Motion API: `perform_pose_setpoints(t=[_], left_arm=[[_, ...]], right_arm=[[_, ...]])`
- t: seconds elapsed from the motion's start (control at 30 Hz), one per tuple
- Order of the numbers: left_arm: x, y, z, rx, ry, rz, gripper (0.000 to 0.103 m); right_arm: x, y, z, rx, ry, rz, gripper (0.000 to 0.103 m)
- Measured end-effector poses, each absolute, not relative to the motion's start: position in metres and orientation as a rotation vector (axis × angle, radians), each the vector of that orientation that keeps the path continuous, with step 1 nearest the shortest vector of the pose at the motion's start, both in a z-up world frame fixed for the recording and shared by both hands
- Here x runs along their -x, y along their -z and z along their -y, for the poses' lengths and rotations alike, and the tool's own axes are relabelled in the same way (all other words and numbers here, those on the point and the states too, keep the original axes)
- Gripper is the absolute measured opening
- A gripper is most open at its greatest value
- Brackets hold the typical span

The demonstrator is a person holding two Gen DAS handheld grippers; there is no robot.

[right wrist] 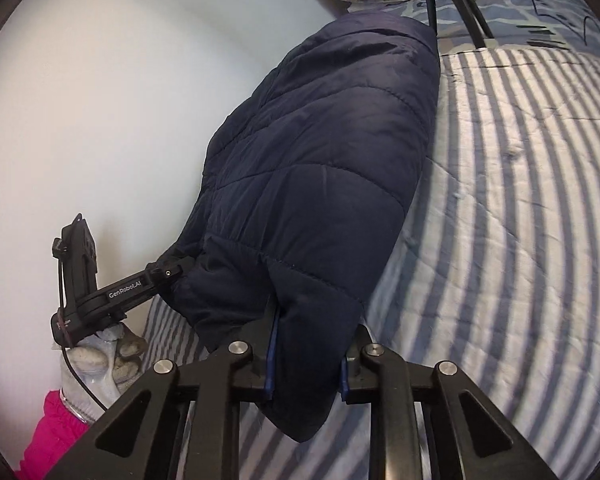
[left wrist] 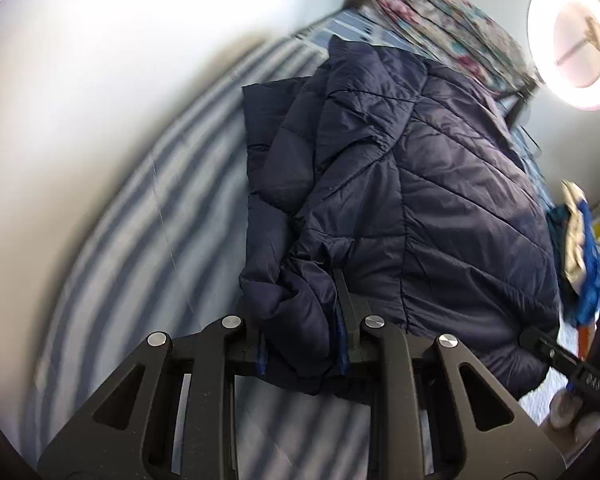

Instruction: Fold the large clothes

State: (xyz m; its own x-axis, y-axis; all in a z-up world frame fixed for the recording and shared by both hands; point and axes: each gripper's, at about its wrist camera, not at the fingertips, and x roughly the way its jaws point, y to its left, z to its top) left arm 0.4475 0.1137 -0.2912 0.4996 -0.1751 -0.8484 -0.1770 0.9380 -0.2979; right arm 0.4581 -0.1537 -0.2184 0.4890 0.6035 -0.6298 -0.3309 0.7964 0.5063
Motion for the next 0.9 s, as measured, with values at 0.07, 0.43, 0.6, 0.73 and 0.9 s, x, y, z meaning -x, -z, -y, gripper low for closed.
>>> perform_pose_setpoints(t=[0.07,0.43,0.6,0.73,0.9], left_arm=[[-0.428,0.291,-0.105,0.363,0.031,-1.078,0.023],[-0.292,0.285,-0.005,0.245,0.216,-1.251,0.023],[-0.237,0.285,0.029,0.2,0.294,-1.295,0.023],[-0.204,0.281,0.043,0.116,0.284,-1.249,0.027],[-0.189,0.256,0.021,0.242,0.269,-1.226,0.041]], right_arm=[[-0.443,0.214,0.161,-0.317,-0.571,-0.919,0.021],[-0.309,0.21,0.229,-0.185,-0.489,-1.047,0.02],[-0.246,0.219,0.257,-0.176,-0.458,-1.068,0.02],[-0.221,0.229,0.26,-0.122,-0.384,-1.07,0.034],[-0.216,0.193,0.27,-0.059,-0.321,-0.921,0.044]])
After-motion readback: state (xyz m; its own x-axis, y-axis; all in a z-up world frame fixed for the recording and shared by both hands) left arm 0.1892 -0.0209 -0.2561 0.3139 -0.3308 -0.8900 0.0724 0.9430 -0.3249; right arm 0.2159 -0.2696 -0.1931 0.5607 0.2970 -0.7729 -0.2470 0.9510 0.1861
